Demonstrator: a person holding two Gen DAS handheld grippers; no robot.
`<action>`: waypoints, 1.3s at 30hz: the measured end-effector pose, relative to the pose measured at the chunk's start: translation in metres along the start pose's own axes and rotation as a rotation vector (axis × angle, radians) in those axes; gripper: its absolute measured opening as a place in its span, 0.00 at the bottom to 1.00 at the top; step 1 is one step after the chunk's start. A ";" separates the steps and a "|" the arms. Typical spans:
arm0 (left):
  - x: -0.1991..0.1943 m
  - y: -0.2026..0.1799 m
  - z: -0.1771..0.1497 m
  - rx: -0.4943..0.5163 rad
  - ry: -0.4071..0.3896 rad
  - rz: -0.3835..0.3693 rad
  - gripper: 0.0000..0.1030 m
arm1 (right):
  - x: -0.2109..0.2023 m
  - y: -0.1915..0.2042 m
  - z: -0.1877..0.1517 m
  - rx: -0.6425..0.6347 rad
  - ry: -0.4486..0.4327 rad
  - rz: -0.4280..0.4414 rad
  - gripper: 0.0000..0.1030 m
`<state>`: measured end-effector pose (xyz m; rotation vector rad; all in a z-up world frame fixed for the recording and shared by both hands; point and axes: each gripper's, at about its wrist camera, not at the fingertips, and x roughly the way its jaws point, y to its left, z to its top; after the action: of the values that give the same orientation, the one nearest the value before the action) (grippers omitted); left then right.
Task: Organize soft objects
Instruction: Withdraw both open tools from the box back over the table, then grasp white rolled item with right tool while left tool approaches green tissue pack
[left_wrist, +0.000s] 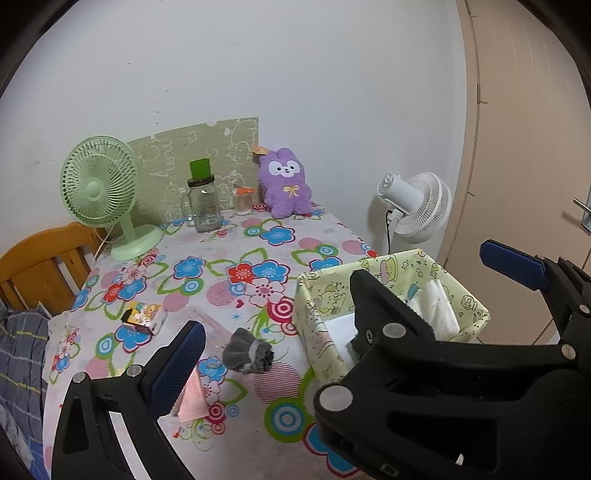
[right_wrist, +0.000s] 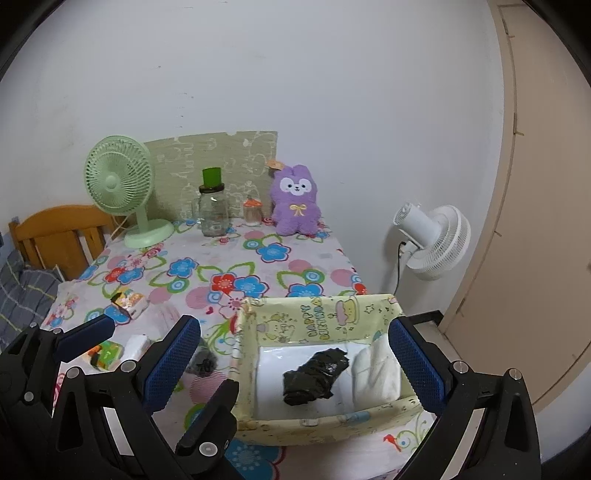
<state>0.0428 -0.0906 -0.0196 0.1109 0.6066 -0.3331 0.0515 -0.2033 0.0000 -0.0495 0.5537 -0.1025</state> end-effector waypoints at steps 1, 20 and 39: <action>-0.002 0.002 0.000 -0.003 -0.002 0.002 0.99 | -0.001 0.002 0.000 0.001 -0.002 0.012 1.00; -0.013 0.059 -0.010 -0.077 -0.014 0.069 0.98 | 0.003 0.055 0.001 0.010 0.007 0.105 1.00; -0.001 0.110 -0.032 -0.135 -0.025 0.183 0.99 | 0.031 0.107 -0.007 -0.037 0.017 0.182 0.94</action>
<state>0.0625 0.0191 -0.0446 0.0320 0.5883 -0.1155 0.0828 -0.1008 -0.0298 -0.0339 0.5747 0.0847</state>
